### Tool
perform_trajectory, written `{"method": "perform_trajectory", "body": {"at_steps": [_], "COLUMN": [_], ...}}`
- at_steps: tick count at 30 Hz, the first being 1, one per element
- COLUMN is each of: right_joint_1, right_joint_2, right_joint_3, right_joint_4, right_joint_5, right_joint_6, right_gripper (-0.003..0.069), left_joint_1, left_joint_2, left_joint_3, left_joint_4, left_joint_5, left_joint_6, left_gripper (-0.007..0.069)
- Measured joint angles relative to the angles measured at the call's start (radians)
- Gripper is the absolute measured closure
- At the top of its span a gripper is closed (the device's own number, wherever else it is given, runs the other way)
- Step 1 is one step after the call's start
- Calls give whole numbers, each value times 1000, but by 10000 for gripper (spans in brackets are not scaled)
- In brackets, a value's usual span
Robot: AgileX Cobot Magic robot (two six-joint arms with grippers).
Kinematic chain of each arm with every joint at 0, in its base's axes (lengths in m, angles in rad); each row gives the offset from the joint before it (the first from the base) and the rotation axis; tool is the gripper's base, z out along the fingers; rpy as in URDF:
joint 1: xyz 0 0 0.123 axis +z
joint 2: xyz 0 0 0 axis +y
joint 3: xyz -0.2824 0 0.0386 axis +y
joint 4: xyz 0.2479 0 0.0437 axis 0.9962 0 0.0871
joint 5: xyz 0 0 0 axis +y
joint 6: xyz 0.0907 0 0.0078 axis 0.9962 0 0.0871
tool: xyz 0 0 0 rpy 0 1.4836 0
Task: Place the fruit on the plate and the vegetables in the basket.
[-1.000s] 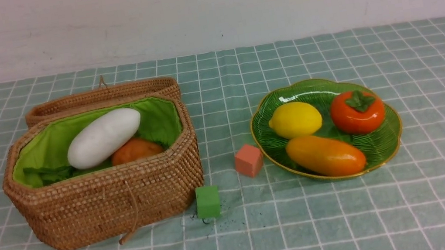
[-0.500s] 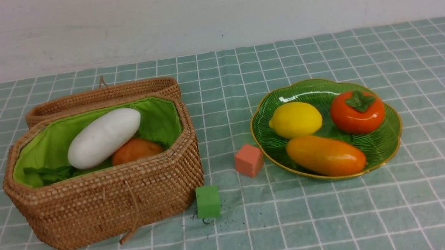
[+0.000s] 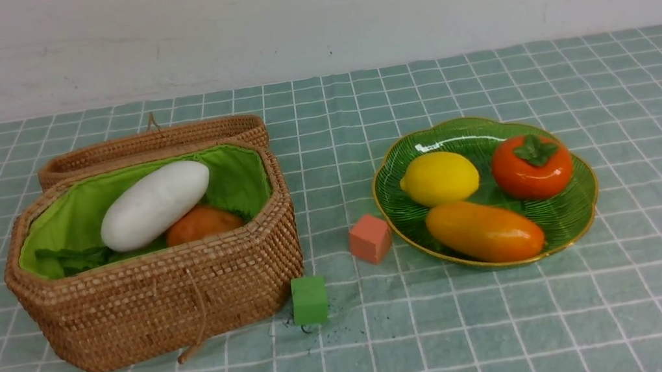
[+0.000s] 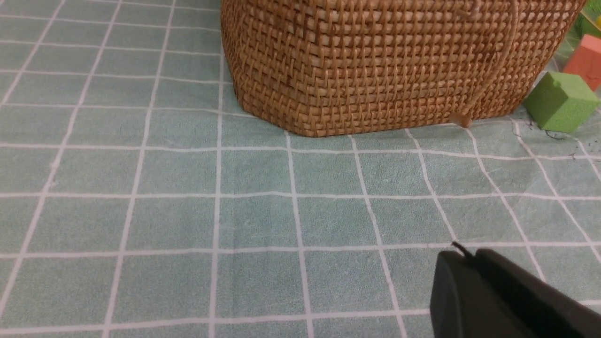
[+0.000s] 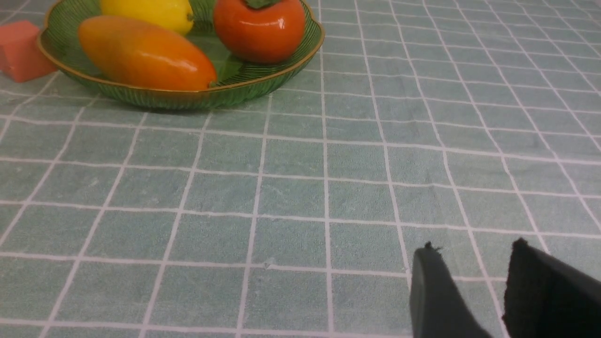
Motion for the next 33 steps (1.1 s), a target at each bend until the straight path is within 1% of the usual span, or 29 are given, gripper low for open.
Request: {"method": "perform_trajectory", "body": {"at_steps": [33], "right_joint_1": [0], "right_joint_2": [0], "right_joint_3": [0], "right_joint_4": [0], "right_joint_5": [0], "right_joint_6": [0], "right_gripper": [418], "left_joint_1": [0], "left_joint_2": [0], "left_joint_3": [0], "left_joint_4": [0], "left_joint_5": [0], "left_joint_6": [0], "left_gripper": [577]}}
